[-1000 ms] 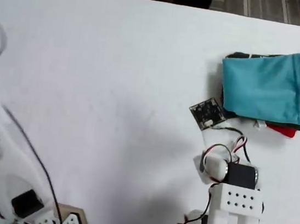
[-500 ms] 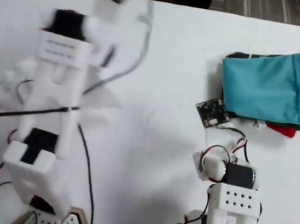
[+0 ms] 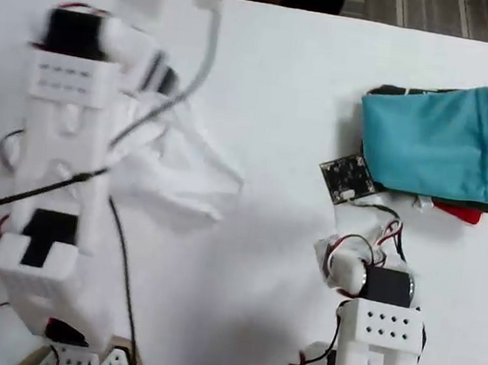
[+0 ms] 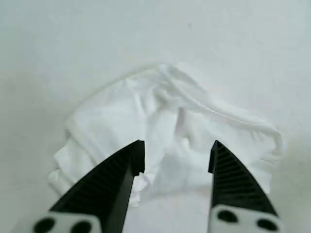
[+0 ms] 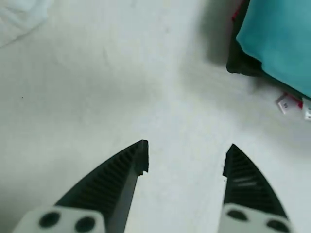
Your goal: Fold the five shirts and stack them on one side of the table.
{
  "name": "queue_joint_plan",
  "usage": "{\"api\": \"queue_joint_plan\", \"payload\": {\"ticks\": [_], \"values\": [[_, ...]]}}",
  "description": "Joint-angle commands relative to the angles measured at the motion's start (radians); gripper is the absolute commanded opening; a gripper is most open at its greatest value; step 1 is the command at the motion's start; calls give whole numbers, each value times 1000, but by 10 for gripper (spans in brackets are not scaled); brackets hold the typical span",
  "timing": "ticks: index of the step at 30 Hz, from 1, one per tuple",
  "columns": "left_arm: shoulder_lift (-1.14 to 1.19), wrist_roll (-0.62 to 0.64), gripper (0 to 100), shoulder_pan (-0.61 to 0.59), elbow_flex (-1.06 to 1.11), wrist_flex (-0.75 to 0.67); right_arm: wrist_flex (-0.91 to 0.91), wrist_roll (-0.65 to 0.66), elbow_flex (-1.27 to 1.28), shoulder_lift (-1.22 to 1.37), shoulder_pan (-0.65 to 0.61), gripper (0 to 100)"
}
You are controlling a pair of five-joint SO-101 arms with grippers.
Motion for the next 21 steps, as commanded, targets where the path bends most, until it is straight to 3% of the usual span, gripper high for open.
{"api": "queue_joint_plan", "payload": {"ticks": [1, 10, 15, 21], "values": [[-83, 5, 234, -143, -19, 15, -18, -8, -26, -16, -71, 250], [-35, -89, 234, -473, 360, -41, -19, -107, -147, 111, -274, 251], [-28, -157, 234, -663, 418, -107, 50, -135, -514, 484, -325, 251], [-26, -203, 234, -783, 572, -216, 154, -176, -1005, 921, -478, 251]]}}
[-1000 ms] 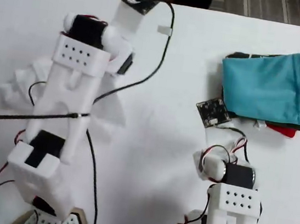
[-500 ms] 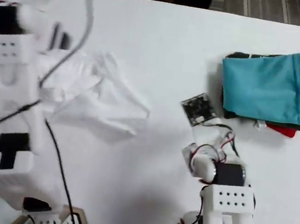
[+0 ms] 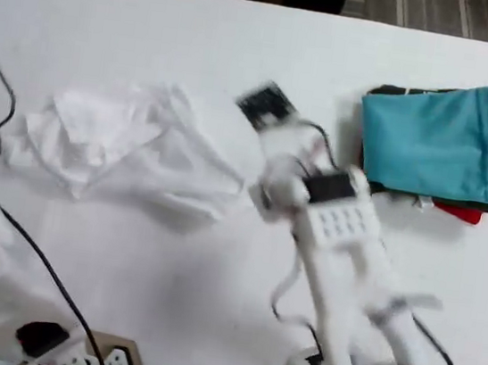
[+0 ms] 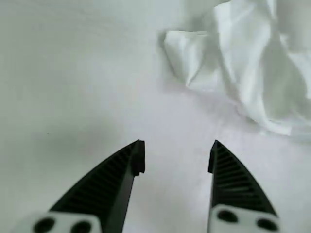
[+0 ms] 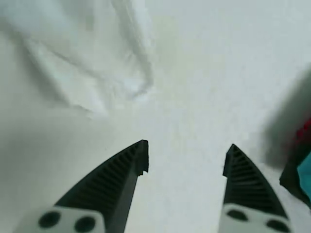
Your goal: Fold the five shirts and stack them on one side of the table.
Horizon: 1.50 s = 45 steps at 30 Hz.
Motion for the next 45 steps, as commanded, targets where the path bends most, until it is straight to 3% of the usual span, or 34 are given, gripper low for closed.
{"api": "queue_joint_plan", "payload": {"ticks": [1, 6, 12, 21, 23, 25, 37, 41, 45], "values": [[-9, -12, 234, -58, 93, -83, 25, -35, -345, 260, -74, 251], [-17, -3, 234, -69, 237, -135, 28, -92, -730, 630, -148, 252], [-18, -3, 234, -74, 259, -127, 38, -92, -1114, 995, -180, 252], [-18, -2, 234, -66, 260, -132, 189, -83, -1458, 1317, -202, 241], [-17, 20, 234, -66, 259, -133, 248, -69, -1513, 1357, -199, 163], [-17, 29, 234, -64, 259, -133, 288, -5, -1567, 1389, -196, 19], [-17, 32, 234, -32, 257, -133, 558, 28, -1973, 1348, -65, 20], [-11, 34, 234, 2, 217, -112, 558, 28, -1884, 1241, 7, 20], [-9, 80, 234, 32, 120, -72, 558, 29, -1545, 1010, 76, 20]]}}
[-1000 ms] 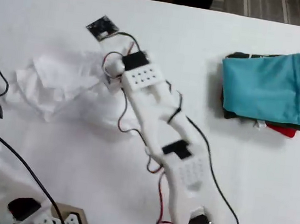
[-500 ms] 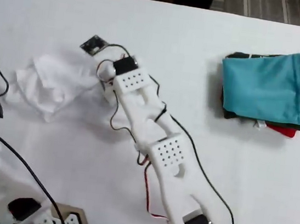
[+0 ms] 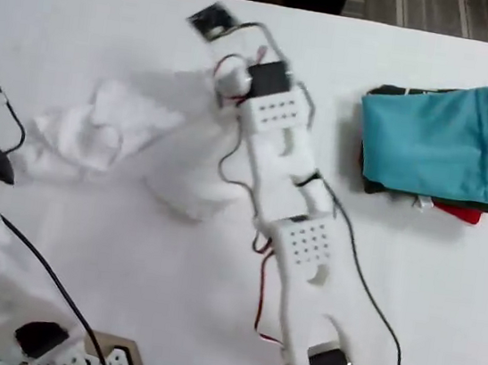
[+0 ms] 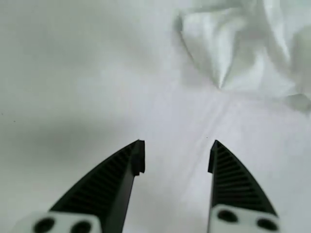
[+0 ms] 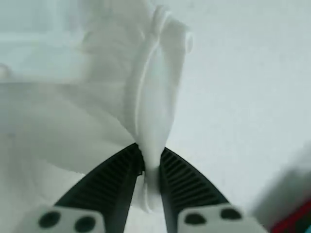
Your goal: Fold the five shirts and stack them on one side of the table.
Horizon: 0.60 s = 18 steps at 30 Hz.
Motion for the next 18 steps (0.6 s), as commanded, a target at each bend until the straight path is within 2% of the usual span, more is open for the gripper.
{"api": "queue_joint_plan", "payload": {"ticks": [1, 7, 12, 18], "values": [[-9, 46, 234, 37, -113, 21, 28, 11, 324, -305, 64, 20], [20, 52, 236, 164, -163, 17, -41, 69, 934, -756, 116, 22], [164, 52, 236, 278, -171, 21, -223, 127, 1461, -1122, 163, 21], [242, 52, 234, 333, -174, 17, -456, 235, 1970, -1440, 275, 23]]}}
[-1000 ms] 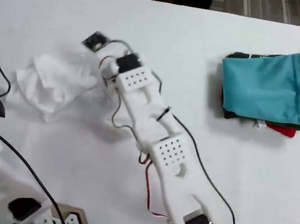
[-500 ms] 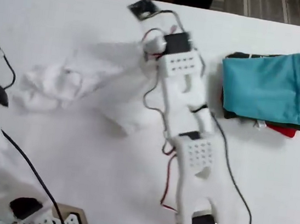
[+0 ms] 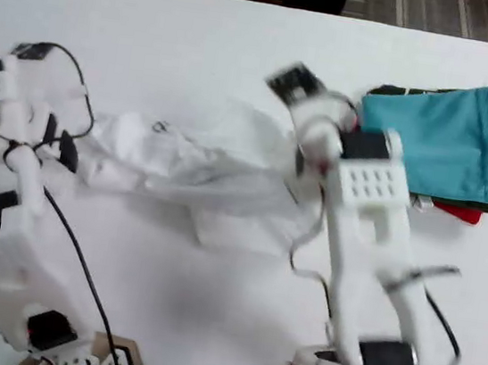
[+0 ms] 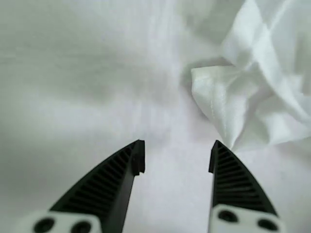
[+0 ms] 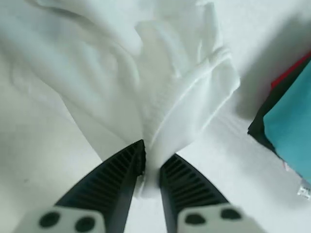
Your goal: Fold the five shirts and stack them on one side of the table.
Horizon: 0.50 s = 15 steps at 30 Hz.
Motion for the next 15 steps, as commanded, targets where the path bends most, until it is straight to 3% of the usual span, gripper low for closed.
{"api": "queue_joint_plan", "payload": {"ticks": [1, 4, 10, 15], "values": [[-11, 5, 234, 44, -53, 3, -111, 58, 252, -205, 58, 24], [-14, 5, 236, 87, -113, 49, -107, 57, 296, -263, 90, 42], [-9, -2, 236, 175, -176, 104, -45, 57, 224, -377, 110, 240], [28, -2, 236, 192, -180, 103, -101, -40, 115, -417, 110, 258]]}}
